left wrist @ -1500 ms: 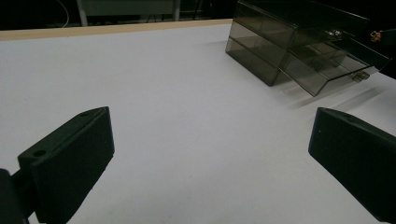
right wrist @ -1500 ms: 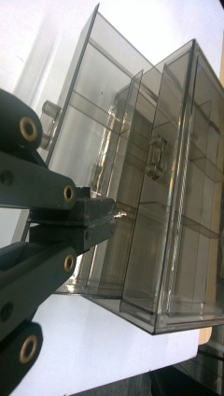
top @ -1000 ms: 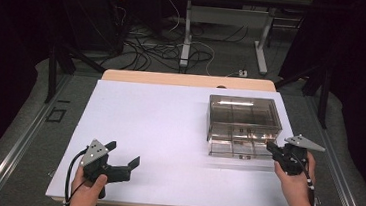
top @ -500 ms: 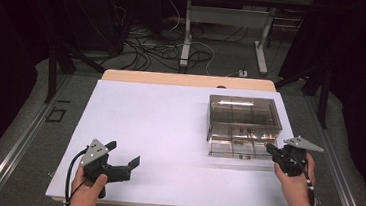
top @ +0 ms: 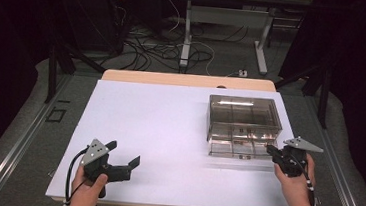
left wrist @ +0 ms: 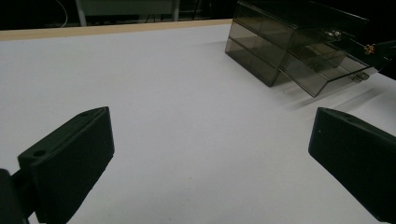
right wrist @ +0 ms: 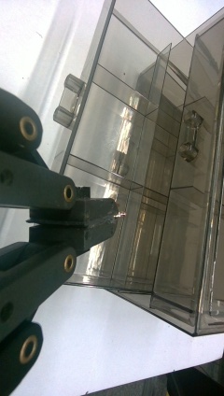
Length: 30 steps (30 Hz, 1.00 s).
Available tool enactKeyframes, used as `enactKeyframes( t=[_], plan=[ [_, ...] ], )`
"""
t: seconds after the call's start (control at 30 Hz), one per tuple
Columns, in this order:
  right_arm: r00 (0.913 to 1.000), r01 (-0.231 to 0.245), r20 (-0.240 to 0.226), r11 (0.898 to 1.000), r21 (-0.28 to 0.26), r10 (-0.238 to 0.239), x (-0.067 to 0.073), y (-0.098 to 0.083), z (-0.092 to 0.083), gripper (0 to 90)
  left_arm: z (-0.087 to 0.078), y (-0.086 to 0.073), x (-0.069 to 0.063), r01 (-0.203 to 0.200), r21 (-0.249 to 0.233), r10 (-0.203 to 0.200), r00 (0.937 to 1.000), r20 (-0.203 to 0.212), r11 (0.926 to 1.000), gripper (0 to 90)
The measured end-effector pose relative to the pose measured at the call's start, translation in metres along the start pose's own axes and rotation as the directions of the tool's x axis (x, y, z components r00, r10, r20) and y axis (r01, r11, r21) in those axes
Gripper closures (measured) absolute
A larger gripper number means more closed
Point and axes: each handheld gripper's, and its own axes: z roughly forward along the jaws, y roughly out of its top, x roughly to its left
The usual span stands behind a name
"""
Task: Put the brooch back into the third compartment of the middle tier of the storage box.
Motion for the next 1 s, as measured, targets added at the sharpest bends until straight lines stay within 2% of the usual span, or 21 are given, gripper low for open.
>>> enactKeyframes(
  t=[0.17, 0.53, 0.67, 0.77, 0.8, 0.87, 0.97, 1.0],
  plan=[
    [1.0, -0.001, -0.005, 1.0, -0.002, 0.001, 0.0002, 0.0, -0.0008, 89.6, 0.0006, 0.0001, -0.0005, 0.0, 0.002, 0.0, 1.0, 0.003, 1.0, 0.4],
    [0.9984, 0.055, 0.012, 0.998, -0.025, -0.055, 0.002, 0.0004, -0.0012, 80.1, 0.0013, 0.0001, -0.0005, -0.002, 0.003, 0.002, 1.0, 0.003, 1.0, 0.4],
    [0.9975, 0.071, 0.004, 0.997, -0.035, -0.07, 0.0023, 0.0011, -0.0018, 76.8, 0.0012, 0.0, -0.0004, -0.001, 0.006, 0.001, 1.0, 0.003, 1.0, 0.4],
    [0.9951, 0.099, 0.01, 0.994, -0.05, -0.099, 0.0019, 0.0016, -0.0016, 67.6, 0.0015, 0.0, -0.0007, 0.003, 0.004, -0.003, 1.0, 0.005, 1.0, 0.4],
    [0.9951, 0.099, 0.01, 0.994, -0.05, -0.099, 0.0019, 0.0016, -0.0016, 67.6, 0.0015, 0.0, -0.0007, 0.002, 0.004, -0.002, 1.0, 0.005, 1.0, 0.4],
    [0.9934, 0.114, 0.02, 0.992, -0.053, -0.113, 0.0022, 0.0014, -0.0013, 58.3, 0.0013, 0.0, -0.0003, -0.002, 0.006, 0.002, 1.0, 0.003, 1.0, 0.4],
    [0.9886, 0.141, 0.063, 0.987, -0.073, -0.137, 0.0026, 0.0017, -0.0019, 51.7, 0.001, 0.0001, -0.0001, -0.005, 0.005, 0.005, 1.0, -0.001, 1.0, 0.4],
    [0.9897, 0.137, 0.053, 0.988, -0.074, -0.133, 0.0024, 0.0022, -0.0031, 49.6, 0.0009, 0.0001, -0.0001, -0.005, 0.005, 0.005, 1.0, -0.001, 1.0, 0.4]
  ],
)
